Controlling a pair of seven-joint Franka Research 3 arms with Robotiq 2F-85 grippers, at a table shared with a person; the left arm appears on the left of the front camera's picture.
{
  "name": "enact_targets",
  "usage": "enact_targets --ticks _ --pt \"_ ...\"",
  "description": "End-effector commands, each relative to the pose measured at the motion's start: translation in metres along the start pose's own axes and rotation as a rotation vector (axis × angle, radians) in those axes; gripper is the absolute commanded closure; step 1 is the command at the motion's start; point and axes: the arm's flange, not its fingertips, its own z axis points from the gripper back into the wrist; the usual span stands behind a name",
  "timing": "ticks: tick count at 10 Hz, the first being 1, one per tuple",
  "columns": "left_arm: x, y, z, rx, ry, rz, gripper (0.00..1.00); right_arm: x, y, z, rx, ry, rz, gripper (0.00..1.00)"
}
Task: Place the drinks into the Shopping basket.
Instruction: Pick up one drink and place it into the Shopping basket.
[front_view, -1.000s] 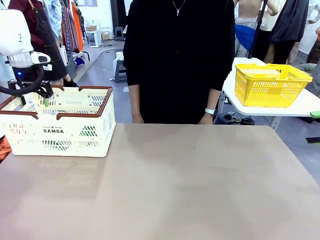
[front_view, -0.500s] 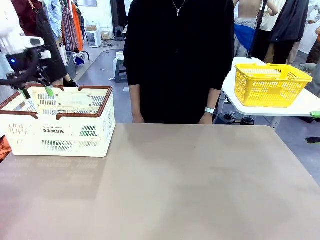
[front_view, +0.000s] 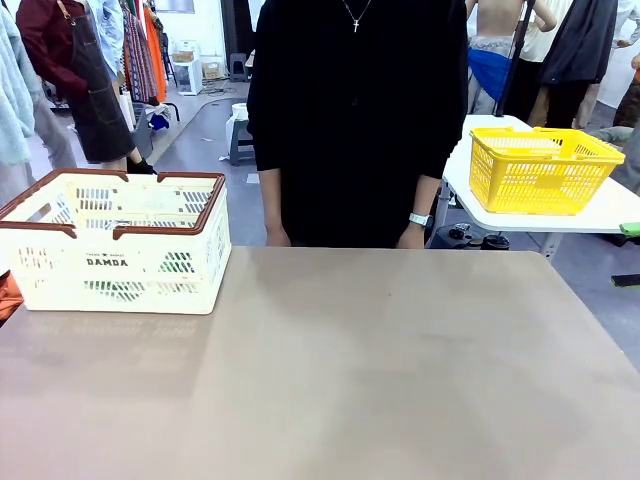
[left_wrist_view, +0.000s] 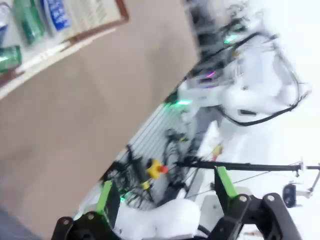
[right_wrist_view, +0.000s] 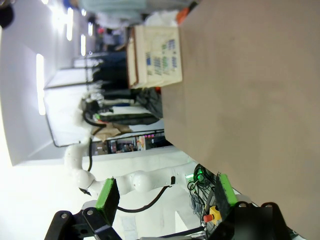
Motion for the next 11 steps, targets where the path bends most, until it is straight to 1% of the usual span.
enact_targets --ticks 1,2,3,4,11 --pt "-0.033 0.056 0.003 -0.519 -0.320 0.037 0.00 0.000 0.005 0.003 -0.002 0.009 -0.008 0.00" --pt "-0.032 0.069 0.007 -0.611 -0.373 0.114 0.00 0.000 0.005 0.003 -0.002 0.009 -0.008 0.00" --pt "-0.020 0.080 0.007 -0.523 -0.300 0.123 0.00 0.000 0.005 0.003 -0.002 0.009 -0.008 0.00" --pt "-0.057 0.061 0.011 -0.285 -0.170 0.058 0.00 0.000 0.005 0.003 -0.002 0.009 -0.008 0.00" --pt "-0.057 0.061 0.011 -0.285 -0.170 0.058 0.00 0.000 0.005 0.003 -0.002 0.009 -0.008 0.00"
